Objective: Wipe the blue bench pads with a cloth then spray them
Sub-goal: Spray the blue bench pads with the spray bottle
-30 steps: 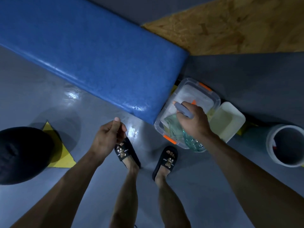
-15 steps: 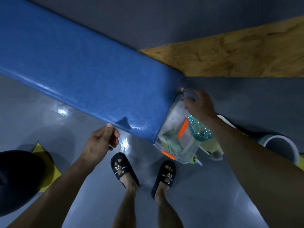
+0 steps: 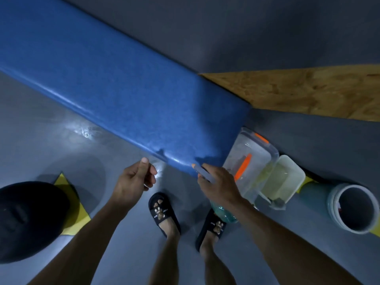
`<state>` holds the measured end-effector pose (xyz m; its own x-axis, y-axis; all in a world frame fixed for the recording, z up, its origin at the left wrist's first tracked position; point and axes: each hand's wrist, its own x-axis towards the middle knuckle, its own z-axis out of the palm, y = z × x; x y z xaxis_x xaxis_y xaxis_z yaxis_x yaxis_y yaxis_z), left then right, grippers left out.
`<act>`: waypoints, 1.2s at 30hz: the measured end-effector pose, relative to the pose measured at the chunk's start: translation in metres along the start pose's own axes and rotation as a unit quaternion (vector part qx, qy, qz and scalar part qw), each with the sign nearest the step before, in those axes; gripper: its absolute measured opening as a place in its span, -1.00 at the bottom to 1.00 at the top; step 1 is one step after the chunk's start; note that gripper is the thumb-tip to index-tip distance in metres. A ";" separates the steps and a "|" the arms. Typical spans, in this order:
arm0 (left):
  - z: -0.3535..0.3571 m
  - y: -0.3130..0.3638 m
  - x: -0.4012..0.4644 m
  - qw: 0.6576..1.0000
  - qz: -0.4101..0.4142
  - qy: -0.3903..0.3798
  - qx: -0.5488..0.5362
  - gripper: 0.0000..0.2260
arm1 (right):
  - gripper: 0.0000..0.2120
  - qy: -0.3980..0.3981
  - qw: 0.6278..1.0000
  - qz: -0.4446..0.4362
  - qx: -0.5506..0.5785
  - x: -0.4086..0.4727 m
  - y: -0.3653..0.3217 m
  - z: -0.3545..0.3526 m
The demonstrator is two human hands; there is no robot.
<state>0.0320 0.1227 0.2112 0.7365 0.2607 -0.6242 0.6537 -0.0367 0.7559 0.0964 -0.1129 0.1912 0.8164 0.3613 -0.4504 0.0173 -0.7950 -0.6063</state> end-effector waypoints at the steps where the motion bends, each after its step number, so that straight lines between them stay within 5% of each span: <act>1: -0.005 0.000 0.000 1.000 -0.001 0.001 -0.001 -0.51 | -0.90 0.011 1.000 0.019 -0.008 0.002 -0.003 0.001; 2: -0.010 0.000 0.001 1.000 0.000 0.002 -0.004 -0.52 | -0.95 0.028 0.999 0.027 -0.018 0.005 -0.005 -0.001; 5: -0.025 0.001 0.004 1.000 0.008 0.006 -0.009 -0.54 | -0.63 0.082 0.996 0.038 -0.007 0.027 -0.011 -0.018; 13: -0.050 0.006 0.015 0.999 0.019 0.000 -0.029 -0.51 | -0.74 0.188 0.976 0.082 0.068 0.114 -0.018 -0.084; 19: -0.056 0.002 0.027 0.999 0.010 0.006 -0.033 -0.50 | -0.72 0.151 0.982 0.111 0.019 0.130 -0.029 -0.078; 27: -0.071 0.003 0.052 0.999 -0.024 0.034 -0.033 -0.45 | -0.83 -0.012 0.998 -0.028 -0.055 0.084 -0.064 0.011; 36: -0.094 0.030 0.076 0.998 -0.022 0.053 -0.025 -0.43 | -0.80 0.053 0.998 -0.020 -0.019 0.131 -0.085 -0.004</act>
<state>0.0911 0.2326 0.2047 0.6825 0.3622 -0.6348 0.6740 0.0243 0.7384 0.2045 0.0005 0.1862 0.8711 0.3412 -0.3532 0.0712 -0.7994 -0.5965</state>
